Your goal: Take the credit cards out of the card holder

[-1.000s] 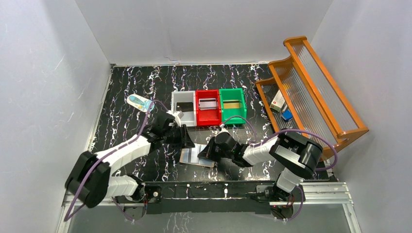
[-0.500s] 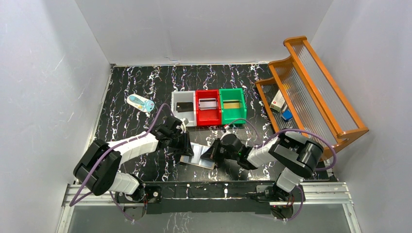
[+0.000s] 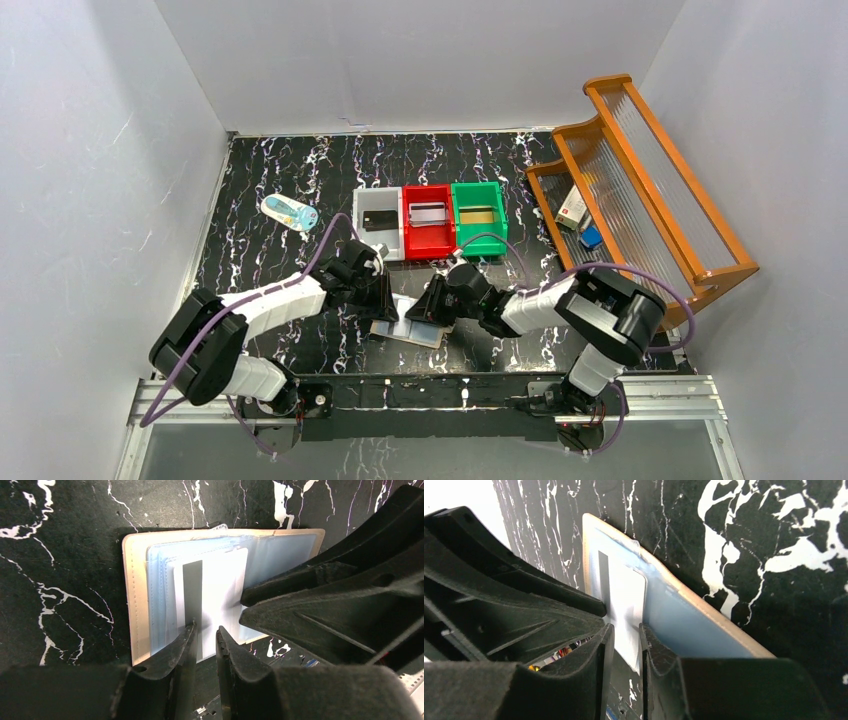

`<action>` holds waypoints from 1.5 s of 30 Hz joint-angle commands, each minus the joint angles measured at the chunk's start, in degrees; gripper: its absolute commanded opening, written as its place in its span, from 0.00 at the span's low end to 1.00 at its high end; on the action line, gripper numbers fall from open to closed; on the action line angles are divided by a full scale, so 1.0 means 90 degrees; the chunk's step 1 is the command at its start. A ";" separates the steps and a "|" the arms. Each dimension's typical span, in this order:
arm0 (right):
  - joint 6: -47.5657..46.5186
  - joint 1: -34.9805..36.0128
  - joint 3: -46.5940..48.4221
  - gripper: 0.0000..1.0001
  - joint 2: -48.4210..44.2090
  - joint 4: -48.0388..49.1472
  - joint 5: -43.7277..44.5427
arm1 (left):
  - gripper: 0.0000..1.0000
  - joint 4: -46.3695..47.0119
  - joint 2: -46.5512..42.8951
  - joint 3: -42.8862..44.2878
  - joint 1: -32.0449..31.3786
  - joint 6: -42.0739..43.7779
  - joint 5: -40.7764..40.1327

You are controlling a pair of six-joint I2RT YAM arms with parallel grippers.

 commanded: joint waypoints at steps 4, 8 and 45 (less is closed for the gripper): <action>0.0157 0.0086 0.0314 0.33 0.0501 0.0058 0.0012 | 0.21 -0.0511 0.0045 -0.0342 -0.0010 0.0146 -0.0501; 0.0200 0.0124 0.0321 0.35 0.0499 -0.0082 0.0127 | 0.21 -0.0471 -0.0010 -0.0385 -0.0009 0.0123 -0.0517; -0.0069 0.0405 0.0848 0.39 0.0035 -0.1958 0.1285 | 0.15 -0.0486 -0.0084 -0.0486 -0.0063 0.0145 -0.0870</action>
